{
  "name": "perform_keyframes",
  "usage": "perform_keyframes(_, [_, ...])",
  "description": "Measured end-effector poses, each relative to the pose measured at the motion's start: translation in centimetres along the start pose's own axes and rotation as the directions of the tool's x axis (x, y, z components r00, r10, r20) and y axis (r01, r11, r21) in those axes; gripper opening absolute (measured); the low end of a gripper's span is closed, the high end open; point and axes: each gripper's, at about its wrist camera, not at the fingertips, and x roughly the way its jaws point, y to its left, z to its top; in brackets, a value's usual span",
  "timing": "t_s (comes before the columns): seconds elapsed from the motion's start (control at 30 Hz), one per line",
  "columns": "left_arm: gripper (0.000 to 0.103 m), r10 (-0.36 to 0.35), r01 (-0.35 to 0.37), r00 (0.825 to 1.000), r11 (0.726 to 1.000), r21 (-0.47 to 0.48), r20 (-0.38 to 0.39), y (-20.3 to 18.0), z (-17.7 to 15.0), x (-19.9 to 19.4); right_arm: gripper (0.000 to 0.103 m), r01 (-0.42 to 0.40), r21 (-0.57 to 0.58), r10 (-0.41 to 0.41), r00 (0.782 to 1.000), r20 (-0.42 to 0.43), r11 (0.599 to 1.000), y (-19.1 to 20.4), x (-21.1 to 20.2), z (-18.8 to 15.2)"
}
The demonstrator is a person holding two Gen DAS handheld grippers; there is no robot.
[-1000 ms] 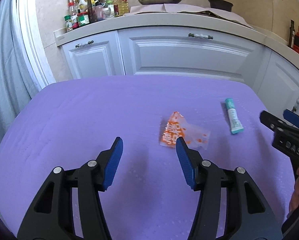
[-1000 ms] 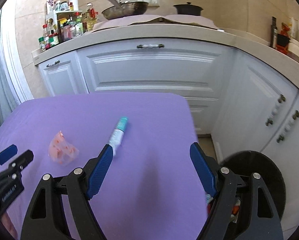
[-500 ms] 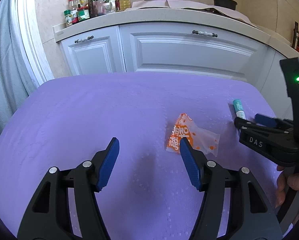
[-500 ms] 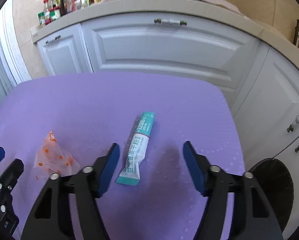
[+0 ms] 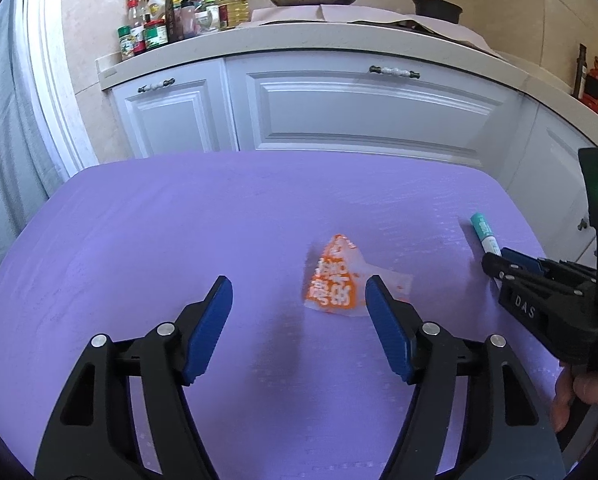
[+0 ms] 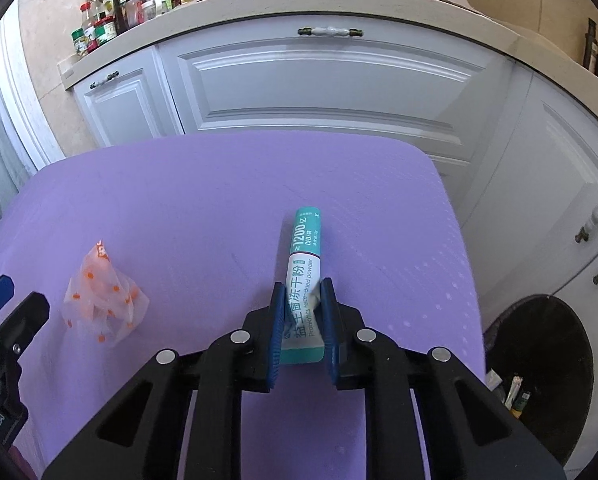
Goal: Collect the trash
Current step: 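Grasp teal-capped white tube with right gripper while left gripper approaches orange wrapper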
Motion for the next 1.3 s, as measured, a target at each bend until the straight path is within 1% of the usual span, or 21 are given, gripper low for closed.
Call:
perform_keyframes(0.17, [0.067,-0.007,0.007,1.000,1.000,0.017,0.000,-1.1,0.1,0.3,0.019,0.008,0.023,-0.008,1.000,0.008,1.000,-1.0,-0.5,-0.6])
perform_keyframes(0.4, [0.067,-0.014,0.014,1.000,0.999,0.029,-0.022,-2.1,0.1,1.3,0.019,0.006,0.031,-0.007,1.000,0.011,1.000,-1.5,-0.6,-0.7])
perform_keyframes(0.7, [0.068,-0.040,0.040,0.999,0.999,0.016,-0.001,-2.1,0.6,0.5,0.019,0.009,0.037,-0.010,1.000,0.020,0.999,-1.3,-0.7,-0.7])
perform_keyframes(0.97, [0.069,-0.061,0.061,0.998,0.998,0.002,-0.007,-1.8,0.8,0.4,0.019,0.025,0.044,-0.026,0.999,0.032,0.999,-1.2,-1.1,-1.0])
perform_keyframes(1.0, [0.070,-0.064,0.064,0.998,0.998,0.000,-0.007,-1.8,0.7,0.3,0.019,0.025,0.048,-0.027,0.999,0.032,0.999,-1.2,-1.2,-1.0])
perform_keyframes(1.03, [0.075,-0.066,0.066,0.998,0.998,-0.003,-0.005,-1.8,0.8,0.3,0.019,0.026,0.050,-0.027,0.999,0.032,0.998,-1.2,-1.2,-1.0])
perform_keyframes(1.07, [0.078,-0.068,0.068,0.998,0.998,-0.004,0.003,-1.9,0.8,0.2,0.019,0.026,0.053,-0.027,0.999,0.031,0.998,-1.2,-1.2,-1.1])
perform_keyframes(1.23, [0.085,-0.070,0.070,0.998,0.997,0.018,0.005,-2.6,1.1,0.7,0.019,0.027,0.061,-0.029,0.999,0.035,0.998,-1.3,-1.4,-1.0])
perform_keyframes(1.3, [0.085,-0.062,0.062,0.998,0.998,0.031,-0.001,-2.9,1.0,1.2,0.018,0.026,0.063,-0.028,0.999,0.036,0.998,-1.3,-1.3,-1.0])
